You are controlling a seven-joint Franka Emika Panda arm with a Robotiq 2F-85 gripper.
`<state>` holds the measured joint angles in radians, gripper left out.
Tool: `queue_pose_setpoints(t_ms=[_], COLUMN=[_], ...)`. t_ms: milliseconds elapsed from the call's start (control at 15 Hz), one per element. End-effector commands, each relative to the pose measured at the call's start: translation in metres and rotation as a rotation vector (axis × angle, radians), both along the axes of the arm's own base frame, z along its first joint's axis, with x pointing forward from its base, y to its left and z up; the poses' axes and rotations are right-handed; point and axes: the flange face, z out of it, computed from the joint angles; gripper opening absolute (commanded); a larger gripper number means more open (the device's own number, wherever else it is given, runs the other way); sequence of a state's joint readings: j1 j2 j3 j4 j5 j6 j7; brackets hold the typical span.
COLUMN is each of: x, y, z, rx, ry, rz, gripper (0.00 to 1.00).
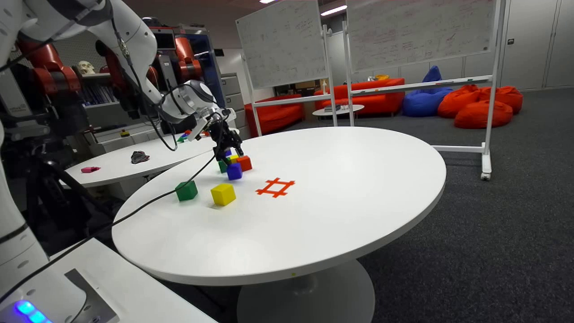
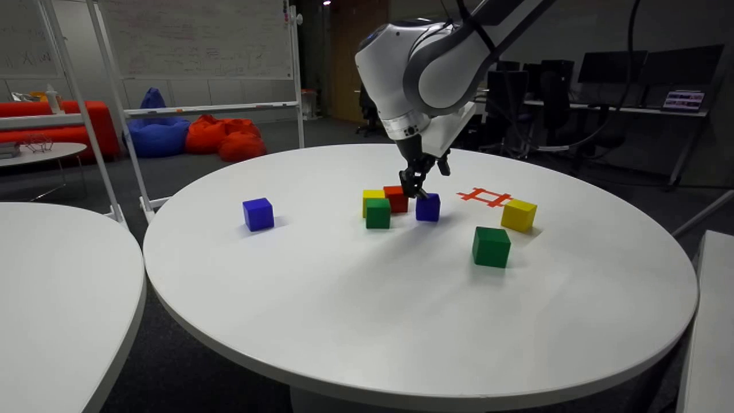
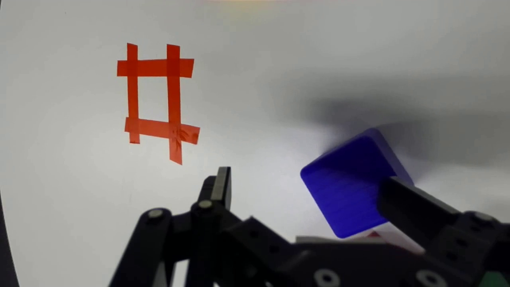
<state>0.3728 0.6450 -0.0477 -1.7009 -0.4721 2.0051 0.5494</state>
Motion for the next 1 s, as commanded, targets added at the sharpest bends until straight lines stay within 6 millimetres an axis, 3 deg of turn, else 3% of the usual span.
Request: queue_pose_setpoints(t_ms=[0, 267, 933], x=[-0.001, -0.004, -0.005], y=[0.010, 0.020, 0.026], z=[-0.004, -0.003, -0.001], rx=[0.005, 0.029, 0.027], ry=[0.067, 0.117, 0.099], rz=[0.134, 0.276, 0.269], gripper=[1.00, 1.00, 1.00])
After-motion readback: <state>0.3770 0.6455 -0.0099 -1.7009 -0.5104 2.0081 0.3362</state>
